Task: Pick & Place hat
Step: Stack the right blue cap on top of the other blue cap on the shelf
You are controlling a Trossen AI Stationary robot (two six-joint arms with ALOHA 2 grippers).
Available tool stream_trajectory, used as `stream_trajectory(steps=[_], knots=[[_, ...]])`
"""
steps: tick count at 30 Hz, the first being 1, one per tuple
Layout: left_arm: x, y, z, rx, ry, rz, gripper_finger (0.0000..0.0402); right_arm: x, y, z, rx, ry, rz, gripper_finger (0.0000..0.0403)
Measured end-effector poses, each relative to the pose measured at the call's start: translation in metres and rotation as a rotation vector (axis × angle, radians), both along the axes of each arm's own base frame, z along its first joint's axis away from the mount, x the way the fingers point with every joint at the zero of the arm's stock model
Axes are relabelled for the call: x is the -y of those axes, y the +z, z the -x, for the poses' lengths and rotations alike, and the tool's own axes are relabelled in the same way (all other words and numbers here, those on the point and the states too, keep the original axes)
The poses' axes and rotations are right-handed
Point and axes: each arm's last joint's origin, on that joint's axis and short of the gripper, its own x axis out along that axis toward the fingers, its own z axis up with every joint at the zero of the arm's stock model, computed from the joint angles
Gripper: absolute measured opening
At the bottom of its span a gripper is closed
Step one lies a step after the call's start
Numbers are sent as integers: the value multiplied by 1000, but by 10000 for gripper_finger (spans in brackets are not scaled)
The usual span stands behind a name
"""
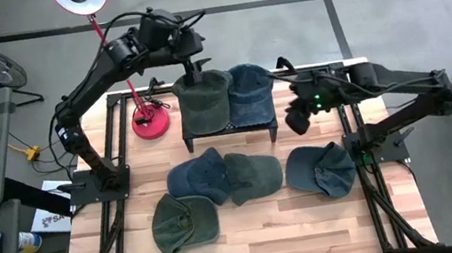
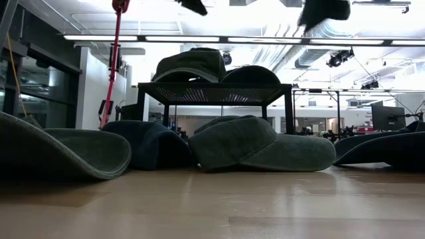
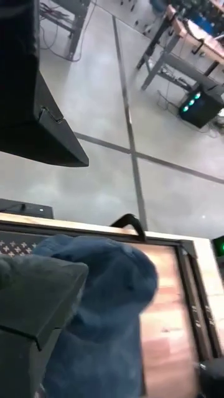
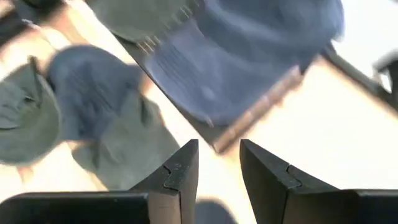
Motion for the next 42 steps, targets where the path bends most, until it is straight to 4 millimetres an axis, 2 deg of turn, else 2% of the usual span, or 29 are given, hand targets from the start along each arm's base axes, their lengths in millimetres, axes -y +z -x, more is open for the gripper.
stream_trajectory(steps=[4, 9, 14, 20, 29, 37, 42], knots=[[12, 9, 4, -1, -2, 22, 266, -3, -5, 20, -98, -141, -98, 110], [20, 5, 7, -56, -18, 60, 266, -11, -10, 35, -223, -231, -179, 110], [25, 0, 9, -100, -26, 113, 266, -27, -11, 35, -239, -152, -250, 110], [27, -1, 10, -104, -66, 147, 266, -58, -13, 34, -274, -7, -349, 110], [28, -1, 9, -96, -103, 167, 266, -114, -32, 13, -344, 215, -245, 110], [29, -1, 9, -87, -149, 195, 266, -157, -71, -13, -517, 327, -168, 113], [30, -3, 10, -102, -148, 204, 266, -174, -95, -28, -600, 335, -141, 151]])
